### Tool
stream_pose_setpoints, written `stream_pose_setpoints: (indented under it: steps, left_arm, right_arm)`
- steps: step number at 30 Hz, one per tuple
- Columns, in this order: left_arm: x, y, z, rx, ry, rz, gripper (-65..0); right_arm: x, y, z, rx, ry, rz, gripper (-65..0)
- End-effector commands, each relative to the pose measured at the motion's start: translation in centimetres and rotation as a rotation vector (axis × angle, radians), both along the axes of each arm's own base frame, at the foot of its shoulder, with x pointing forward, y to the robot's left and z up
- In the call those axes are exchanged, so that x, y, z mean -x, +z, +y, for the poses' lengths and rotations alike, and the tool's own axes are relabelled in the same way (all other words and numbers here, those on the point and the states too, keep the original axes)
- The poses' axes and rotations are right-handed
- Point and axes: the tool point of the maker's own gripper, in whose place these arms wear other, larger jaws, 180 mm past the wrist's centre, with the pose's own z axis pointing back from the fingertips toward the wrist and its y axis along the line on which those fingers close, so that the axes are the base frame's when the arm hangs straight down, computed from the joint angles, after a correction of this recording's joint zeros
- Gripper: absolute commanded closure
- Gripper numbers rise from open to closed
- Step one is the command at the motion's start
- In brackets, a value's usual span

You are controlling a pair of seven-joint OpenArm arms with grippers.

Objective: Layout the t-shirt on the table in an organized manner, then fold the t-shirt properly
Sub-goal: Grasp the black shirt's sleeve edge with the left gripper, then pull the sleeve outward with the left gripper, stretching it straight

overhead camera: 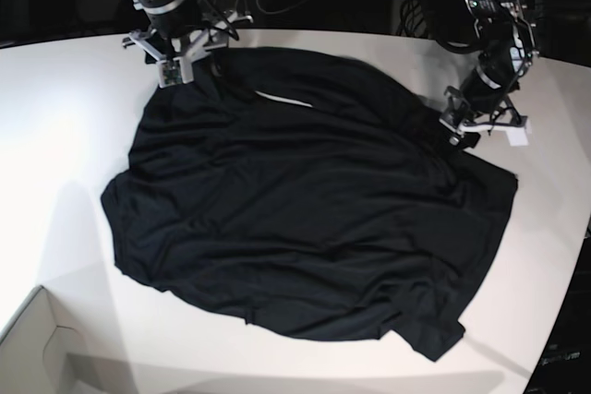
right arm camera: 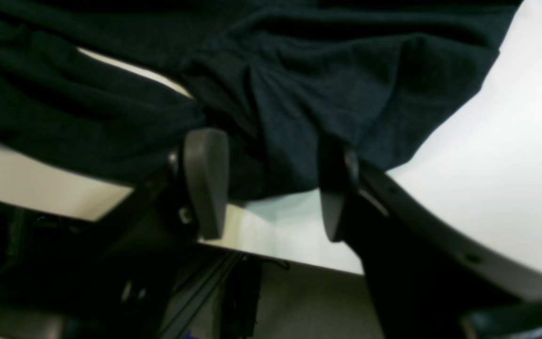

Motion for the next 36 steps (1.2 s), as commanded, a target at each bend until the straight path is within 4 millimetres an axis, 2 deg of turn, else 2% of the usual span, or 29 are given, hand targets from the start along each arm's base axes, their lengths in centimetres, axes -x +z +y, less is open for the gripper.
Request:
stream_pose_setpoints:
  steps: [1,5,7,10,13,16,20,23,28,36]
  left_arm:
    - [1.6,-1.6,0.1,-0.01,-0.006,0.089,-37.5]
    - [2.4,-2.1,0.1,-0.008,-0.009,0.108,-36.9]
    - [2.5,-2.2,-0.1,-0.007,-0.014,0.114,-32.5]
    - [2.6,-2.3,0.0,-0.006,-0.01,0.113,-18.6]
    - [2.5,-2.2,0.0,-0.007,-0.011,0.113,0.0]
    - [2.6,-2.3,0.0,-0.001,-0.01,0.113,-1.8]
    - [3.1,-2.0,0.2,-0.011,-0.011,0.11,-0.2]
    - [3.1,0.1,3.4,-0.076,0.03,0.071,-0.1]
    - [3.6,2.9,7.0,-0.144,0.085,0.03,-0.1]
    - [5.0,4.5,11.4,-0.158,0.187,0.033,-0.1]
  right_arm:
    - [-0.4,0.9,0.0,-0.006,-0.009,-0.035,-30.6]
    - [-0.4,0.9,0.0,-0.006,-0.009,-0.035,-30.6]
    - [-0.6,0.9,0.0,-0.006,-0.009,-0.038,-30.6]
    - [-0.7,1.0,0.0,-0.006,-0.009,-0.041,-30.6]
    - [-0.7,1.0,0.0,-0.006,-0.009,-0.041,-30.6]
    - [-0.7,1.0,0.0,-0.006,-0.009,-0.041,-30.6]
    - [-0.7,1.0,0.0,-0.006,-0.009,-0.041,-30.6]
    - [-0.7,1.0,0.0,-0.006,-0.009,-0.041,-30.6]
    - [-0.7,1.0,0.0,-0.006,-0.009,-0.041,-30.6]
    - [-1.1,1.2,0.1,-0.008,-0.007,-0.052,-30.6]
